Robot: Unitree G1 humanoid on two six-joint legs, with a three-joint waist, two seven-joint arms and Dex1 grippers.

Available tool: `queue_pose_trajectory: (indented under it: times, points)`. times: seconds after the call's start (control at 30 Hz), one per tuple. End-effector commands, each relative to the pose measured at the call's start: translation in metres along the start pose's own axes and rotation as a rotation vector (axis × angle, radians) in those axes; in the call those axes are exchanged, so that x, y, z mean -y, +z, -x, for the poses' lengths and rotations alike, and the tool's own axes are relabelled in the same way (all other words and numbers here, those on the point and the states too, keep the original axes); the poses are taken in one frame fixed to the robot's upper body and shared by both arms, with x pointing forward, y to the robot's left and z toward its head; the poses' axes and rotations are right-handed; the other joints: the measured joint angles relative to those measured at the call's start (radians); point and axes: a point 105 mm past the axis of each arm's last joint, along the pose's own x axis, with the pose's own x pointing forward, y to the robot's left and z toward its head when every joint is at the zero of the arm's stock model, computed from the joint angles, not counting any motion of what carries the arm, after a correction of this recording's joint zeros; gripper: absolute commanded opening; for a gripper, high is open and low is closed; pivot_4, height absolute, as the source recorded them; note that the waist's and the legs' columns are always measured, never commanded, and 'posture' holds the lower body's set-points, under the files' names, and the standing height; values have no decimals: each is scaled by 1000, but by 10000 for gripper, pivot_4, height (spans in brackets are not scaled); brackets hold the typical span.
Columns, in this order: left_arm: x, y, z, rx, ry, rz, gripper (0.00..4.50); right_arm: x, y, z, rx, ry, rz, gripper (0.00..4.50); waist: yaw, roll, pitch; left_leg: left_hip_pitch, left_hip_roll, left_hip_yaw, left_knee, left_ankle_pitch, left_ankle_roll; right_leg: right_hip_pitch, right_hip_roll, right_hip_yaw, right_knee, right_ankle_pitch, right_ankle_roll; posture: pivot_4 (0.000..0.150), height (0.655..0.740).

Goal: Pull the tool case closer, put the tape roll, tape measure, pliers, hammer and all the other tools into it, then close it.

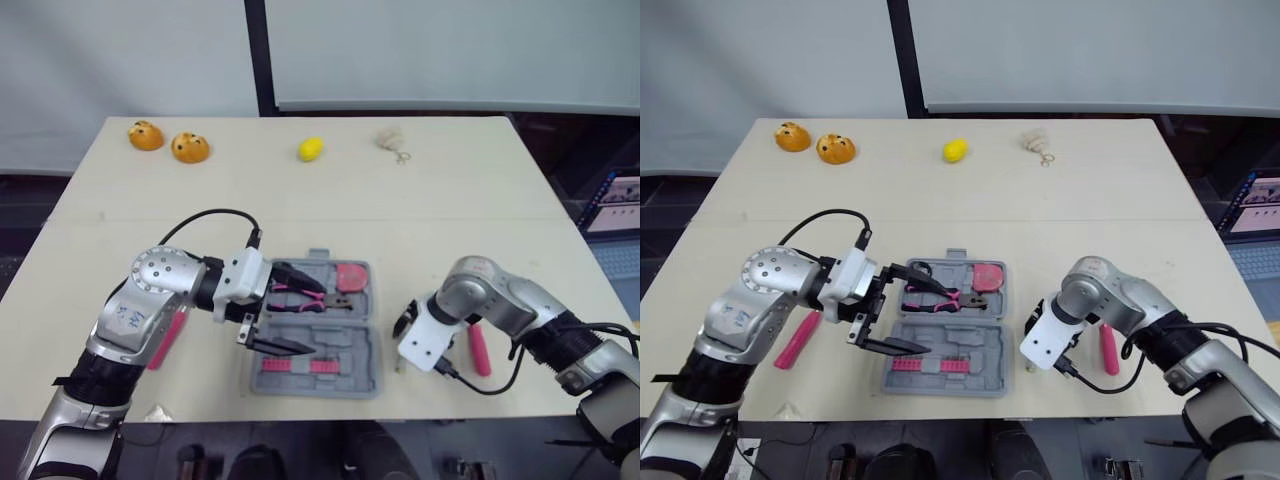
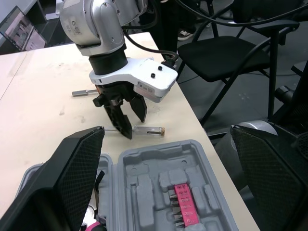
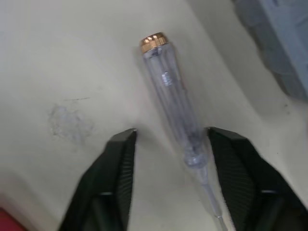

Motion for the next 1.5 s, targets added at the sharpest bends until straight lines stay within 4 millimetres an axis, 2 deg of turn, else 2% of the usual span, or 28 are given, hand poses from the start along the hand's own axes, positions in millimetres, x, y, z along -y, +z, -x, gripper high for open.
queue_pose_trajectory:
  times: [0.03,0.07,0.2,0.27,0.53,0.63,0.77,0.8,0.9,1.07,1.2,1.5]
  points:
    - [-4,7,0,9,8,-42,45000,11,-1,5,-27,-17,24,5610,-5,0,0,1,0,0,0,0,0,1,0,0,0,0,0,1500,7400]
    - [-4,7,0,10,8,-43,45000,13,0,7,-24,-24,21,690,-7,0,0,3,0,1,0,0,-1,1,0,1,1,0,-1,1500,7400]
    - [-4,7,0,13,10,-45,45000,13,4,17,-8,-47,-36,266,-2,1,1,5,0,1,-1,1,-1,2,0,1,4,-1,-3,1500,7400]
    - [-5,6,0,14,13,-44,45000,6,13,25,33,-71,-180,266,5,1,1,4,0,1,-1,1,-1,1,0,1,4,-1,-3,1500,7400]
    - [-4,2,-6,36,9,-35,45000,-28,29,35,87,-252,-957,266,24,1,0,2,0,-2,0,0,-2,1,0,0,3,-1,-2,1500,7400]
    - [-5,1,-8,43,4,-36,45000,-30,39,35,130,-320,-1142,266,22,1,0,2,0,-2,0,0,-2,1,0,0,4,-1,-2,1500,7400]
    - [-7,0,-11,56,-8,-40,45000,-35,51,28,236,-373,-1572,266,16,1,0,1,0,-3,0,0,-3,1,1,0,4,-1,-3,1500,7400]
    - [-7,0,-12,58,-10,-41,45000,-37,53,27,247,-373,-1632,266,16,1,0,0,0,-3,1,0,-3,-1,1,0,5,-1,-3,1500,7400]
    - [-7,0,-13,60,-16,-42,45000,-40,40,13,301,-477,-1870,266,16,-1,-1,-3,0,-4,1,0,-3,-2,2,-1,4,-1,-2,1500,7400]
    - [-6,0,-12,61,-18,-41,45000,-37,14,4,260,-655,-2094,266,9,-1,-1,-4,-2,-3,1,0,-4,-2,2,-1,3,-1,-2,1500,7400]
    - [-6,0,-11,60,-18,-39,45000,-33,-2,4,204,-733,-2187,266,6,-1,-1,-4,-3,-3,0,1,-4,-2,2,-1,3,-1,-1,1500,7400]
    - [-7,0,-13,65,-19,-43,45000,-19,-10,2,231,-745,-2246,266,5,-1,-1,-4,-3,-3,0,1,-4,-2,2,-1,3,0,-1,1500,7400]
